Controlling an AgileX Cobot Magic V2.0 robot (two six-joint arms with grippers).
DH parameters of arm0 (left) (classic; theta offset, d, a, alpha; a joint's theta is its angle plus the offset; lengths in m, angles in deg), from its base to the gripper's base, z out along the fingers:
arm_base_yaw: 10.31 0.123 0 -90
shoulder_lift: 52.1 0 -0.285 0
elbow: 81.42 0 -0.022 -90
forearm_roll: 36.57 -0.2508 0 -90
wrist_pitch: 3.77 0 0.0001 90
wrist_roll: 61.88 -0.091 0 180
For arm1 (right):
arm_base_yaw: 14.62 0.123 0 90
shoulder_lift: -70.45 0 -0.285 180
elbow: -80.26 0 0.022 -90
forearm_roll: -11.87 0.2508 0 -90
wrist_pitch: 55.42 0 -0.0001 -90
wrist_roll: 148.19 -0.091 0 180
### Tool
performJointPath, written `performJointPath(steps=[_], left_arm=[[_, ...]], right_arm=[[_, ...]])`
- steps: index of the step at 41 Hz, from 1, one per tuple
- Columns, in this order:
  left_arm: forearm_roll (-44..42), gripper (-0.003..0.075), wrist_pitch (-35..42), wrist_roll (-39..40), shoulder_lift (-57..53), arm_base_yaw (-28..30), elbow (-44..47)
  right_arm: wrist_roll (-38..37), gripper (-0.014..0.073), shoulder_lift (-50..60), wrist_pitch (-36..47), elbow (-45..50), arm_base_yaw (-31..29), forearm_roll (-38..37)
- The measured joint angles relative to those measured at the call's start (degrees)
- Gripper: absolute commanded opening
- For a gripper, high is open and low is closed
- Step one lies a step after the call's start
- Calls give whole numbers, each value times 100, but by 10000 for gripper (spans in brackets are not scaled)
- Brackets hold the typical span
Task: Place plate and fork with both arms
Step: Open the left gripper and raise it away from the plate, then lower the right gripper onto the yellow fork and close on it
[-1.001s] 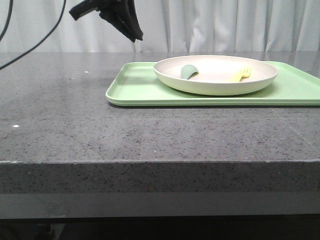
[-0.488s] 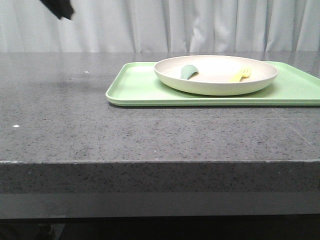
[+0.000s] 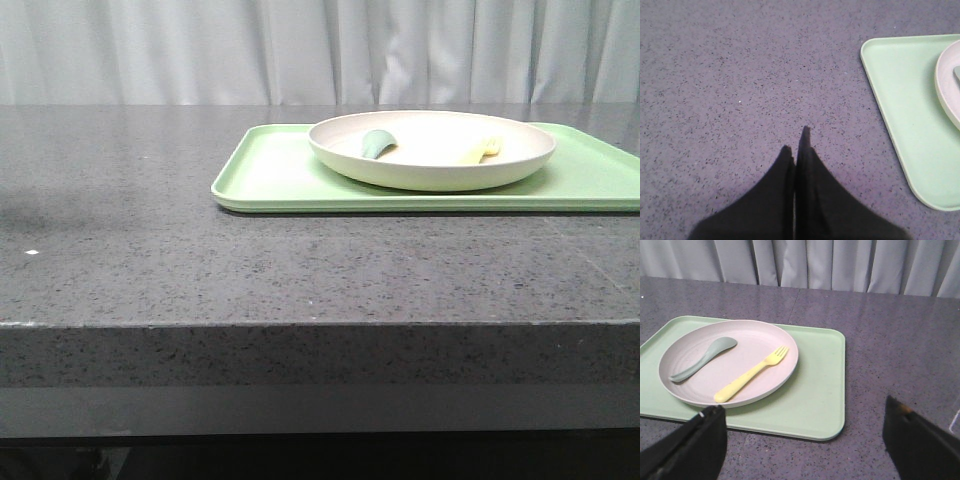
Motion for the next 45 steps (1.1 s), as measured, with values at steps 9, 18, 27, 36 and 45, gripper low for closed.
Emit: performJointPath(steps=[9, 18, 27, 36, 45], left_arm=[[0, -18, 984, 0, -1593, 0, 1716], [0, -18, 1459, 0, -3163, 0, 2754], [0, -18, 1496, 0, -3794, 0, 2898], [0, -18, 1521, 0, -3802, 0, 2898], [0, -18, 1524, 0, -3802, 0, 2907]], right_arm=[[0, 652, -18, 11, 0, 0, 0], [0, 652, -625, -2, -190, 0, 458], [0, 652, -1961, -510, -1165, 77, 1221], [0, 618, -3831, -1389, -2712, 595, 1285], [-603, 617, -5432, -2030, -4144, 905, 832]])
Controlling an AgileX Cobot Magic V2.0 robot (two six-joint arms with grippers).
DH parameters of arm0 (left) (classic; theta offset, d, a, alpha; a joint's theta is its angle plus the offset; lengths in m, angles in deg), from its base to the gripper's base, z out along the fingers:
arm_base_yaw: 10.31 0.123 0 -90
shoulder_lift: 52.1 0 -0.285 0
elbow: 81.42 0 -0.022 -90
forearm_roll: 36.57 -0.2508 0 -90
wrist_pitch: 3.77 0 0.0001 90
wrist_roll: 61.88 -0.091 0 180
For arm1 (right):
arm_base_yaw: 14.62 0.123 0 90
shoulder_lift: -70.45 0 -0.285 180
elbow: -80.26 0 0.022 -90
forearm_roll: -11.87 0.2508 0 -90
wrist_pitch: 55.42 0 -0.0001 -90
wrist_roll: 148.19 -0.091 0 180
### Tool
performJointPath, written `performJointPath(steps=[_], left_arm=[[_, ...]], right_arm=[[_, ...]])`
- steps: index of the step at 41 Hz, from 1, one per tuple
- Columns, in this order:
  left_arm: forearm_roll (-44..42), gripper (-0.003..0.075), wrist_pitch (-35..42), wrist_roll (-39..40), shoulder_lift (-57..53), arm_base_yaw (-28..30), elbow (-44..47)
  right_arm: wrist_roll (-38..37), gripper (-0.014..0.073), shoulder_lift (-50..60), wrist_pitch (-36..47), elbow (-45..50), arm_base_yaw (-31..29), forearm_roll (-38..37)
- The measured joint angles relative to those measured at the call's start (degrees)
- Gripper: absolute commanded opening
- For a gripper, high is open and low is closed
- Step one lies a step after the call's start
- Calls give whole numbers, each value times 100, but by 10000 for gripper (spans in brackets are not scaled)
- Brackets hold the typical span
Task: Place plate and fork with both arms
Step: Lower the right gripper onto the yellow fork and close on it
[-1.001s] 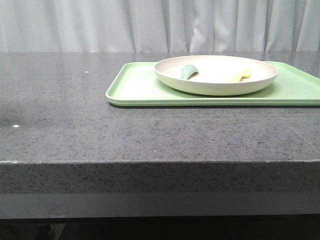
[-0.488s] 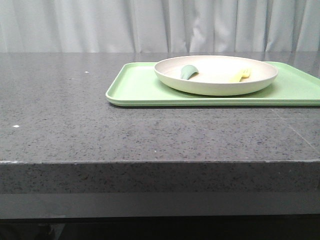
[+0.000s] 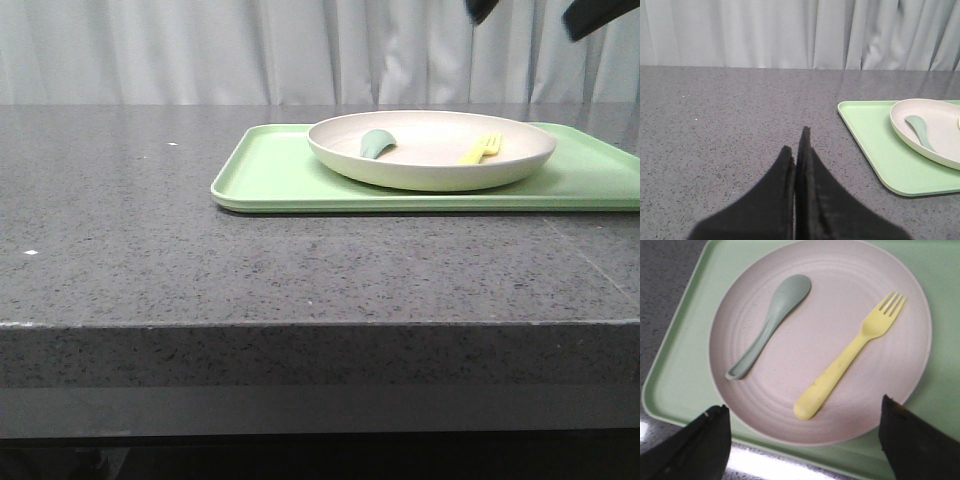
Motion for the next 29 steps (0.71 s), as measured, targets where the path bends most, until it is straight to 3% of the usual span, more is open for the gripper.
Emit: performJointPath(steps=[11, 19, 29], left_arm=[[0, -18, 0, 0, 0, 0, 0], [0, -18, 0, 0, 0, 0, 0], [0, -18, 0, 0, 0, 0, 0]], right_arm=[[-1200, 610, -1693, -1091, -1496, 52, -828], [-1401, 610, -2519, -1473, -2232, 152, -843], [-1506, 610, -2929, -1622, -2497, 183, -843]])
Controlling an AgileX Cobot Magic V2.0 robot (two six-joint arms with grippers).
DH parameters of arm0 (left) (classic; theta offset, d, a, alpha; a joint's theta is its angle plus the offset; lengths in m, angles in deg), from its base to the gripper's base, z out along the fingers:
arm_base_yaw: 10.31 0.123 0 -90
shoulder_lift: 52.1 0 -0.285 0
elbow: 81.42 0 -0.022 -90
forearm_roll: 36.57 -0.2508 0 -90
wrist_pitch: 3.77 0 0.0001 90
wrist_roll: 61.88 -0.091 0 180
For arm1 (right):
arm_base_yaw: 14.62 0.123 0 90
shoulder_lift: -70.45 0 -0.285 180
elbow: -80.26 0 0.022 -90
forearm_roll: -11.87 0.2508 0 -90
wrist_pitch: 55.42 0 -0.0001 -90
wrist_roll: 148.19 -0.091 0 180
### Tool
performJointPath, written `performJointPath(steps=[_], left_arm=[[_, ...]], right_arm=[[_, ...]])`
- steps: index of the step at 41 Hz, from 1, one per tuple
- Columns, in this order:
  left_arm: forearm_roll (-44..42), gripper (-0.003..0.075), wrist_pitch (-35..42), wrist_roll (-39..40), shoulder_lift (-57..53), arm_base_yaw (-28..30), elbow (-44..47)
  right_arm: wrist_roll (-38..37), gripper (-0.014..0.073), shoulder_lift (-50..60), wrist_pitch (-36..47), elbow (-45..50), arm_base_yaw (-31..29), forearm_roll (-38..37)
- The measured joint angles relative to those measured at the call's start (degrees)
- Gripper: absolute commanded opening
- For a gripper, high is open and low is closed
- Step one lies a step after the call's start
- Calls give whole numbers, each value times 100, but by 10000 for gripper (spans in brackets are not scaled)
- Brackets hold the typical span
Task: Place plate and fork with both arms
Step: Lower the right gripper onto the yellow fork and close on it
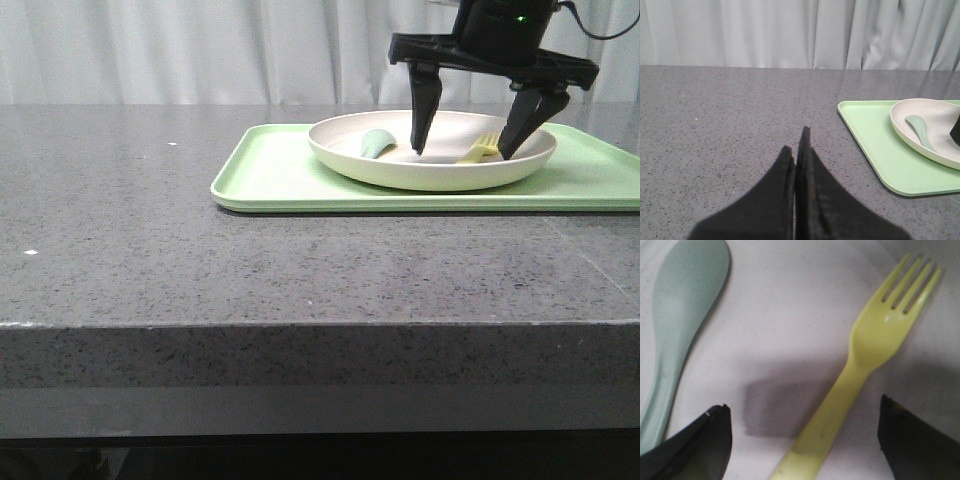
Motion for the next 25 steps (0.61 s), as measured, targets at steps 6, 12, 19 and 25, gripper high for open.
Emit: performJointPath(steps=[6, 12, 19, 25], left_arm=[[0, -18, 0, 0, 0, 0, 0], [0, -18, 0, 0, 0, 0, 0], [0, -18, 0, 0, 0, 0, 0], [0, -18, 0, 0, 0, 0, 0]], right_arm=[[-46, 610, -57, 23, 0, 0, -9], [-58, 559, -57, 33, -4, 0, -9], [-58, 458, -57, 33, -4, 0, -9], [-80, 298, -57, -12, -4, 0, -9]])
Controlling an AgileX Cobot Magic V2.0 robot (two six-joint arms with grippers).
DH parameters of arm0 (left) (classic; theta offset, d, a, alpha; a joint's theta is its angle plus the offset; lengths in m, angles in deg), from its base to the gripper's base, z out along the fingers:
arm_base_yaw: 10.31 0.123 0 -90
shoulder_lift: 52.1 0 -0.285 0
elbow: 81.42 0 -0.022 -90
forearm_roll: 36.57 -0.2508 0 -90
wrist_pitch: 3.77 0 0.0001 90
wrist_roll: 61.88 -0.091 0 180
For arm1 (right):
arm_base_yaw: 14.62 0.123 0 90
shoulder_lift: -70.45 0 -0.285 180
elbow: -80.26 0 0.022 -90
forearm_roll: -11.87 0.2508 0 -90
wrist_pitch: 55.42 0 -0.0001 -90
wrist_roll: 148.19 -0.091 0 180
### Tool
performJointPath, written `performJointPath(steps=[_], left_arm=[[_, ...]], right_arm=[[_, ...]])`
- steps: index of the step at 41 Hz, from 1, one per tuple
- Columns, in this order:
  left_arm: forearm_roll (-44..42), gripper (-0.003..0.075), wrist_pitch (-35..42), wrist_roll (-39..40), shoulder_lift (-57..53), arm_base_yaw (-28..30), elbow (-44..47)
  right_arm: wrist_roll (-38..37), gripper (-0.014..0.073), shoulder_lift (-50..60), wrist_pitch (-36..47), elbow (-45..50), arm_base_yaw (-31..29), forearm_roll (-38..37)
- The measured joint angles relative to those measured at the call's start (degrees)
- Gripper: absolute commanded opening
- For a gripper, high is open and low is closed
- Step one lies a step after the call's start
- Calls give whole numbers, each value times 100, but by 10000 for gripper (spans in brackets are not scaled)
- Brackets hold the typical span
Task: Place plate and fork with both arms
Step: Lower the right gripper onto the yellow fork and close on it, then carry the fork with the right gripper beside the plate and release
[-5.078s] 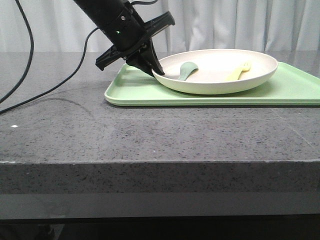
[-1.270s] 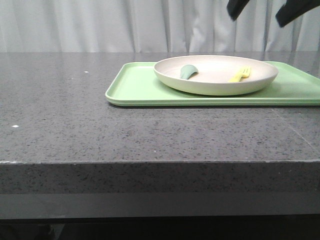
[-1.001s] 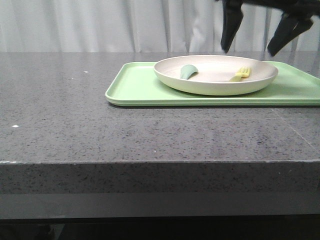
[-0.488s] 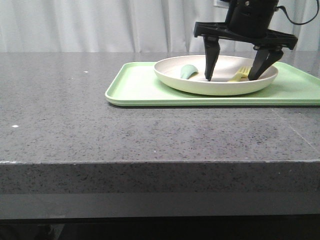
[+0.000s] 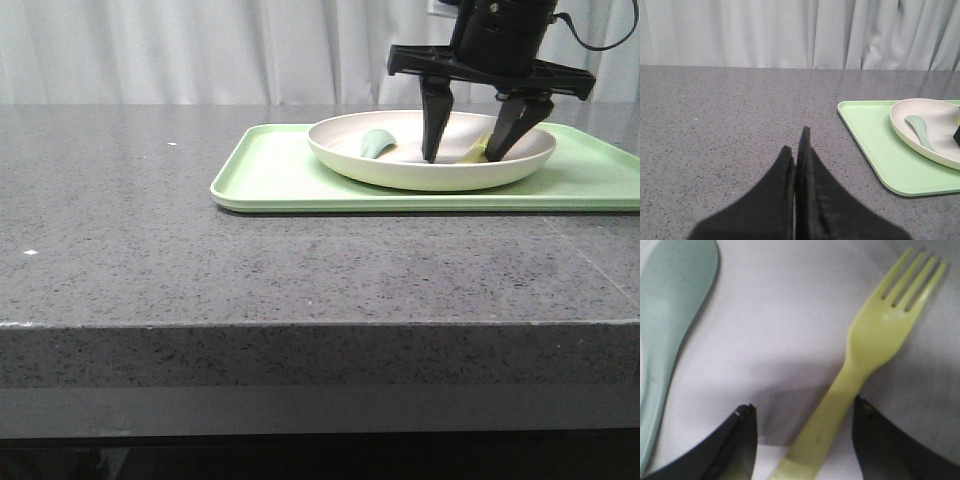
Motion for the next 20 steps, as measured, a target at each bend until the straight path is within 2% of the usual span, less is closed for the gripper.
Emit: performJointPath(steps=[10, 20], left_arm=[[0, -18, 0, 0, 0, 0, 0], [0, -18, 0, 0, 0, 0, 0]], right_arm=[[0, 94, 0, -40, 0, 0, 0], [0, -25, 0, -40, 0, 0, 0]])
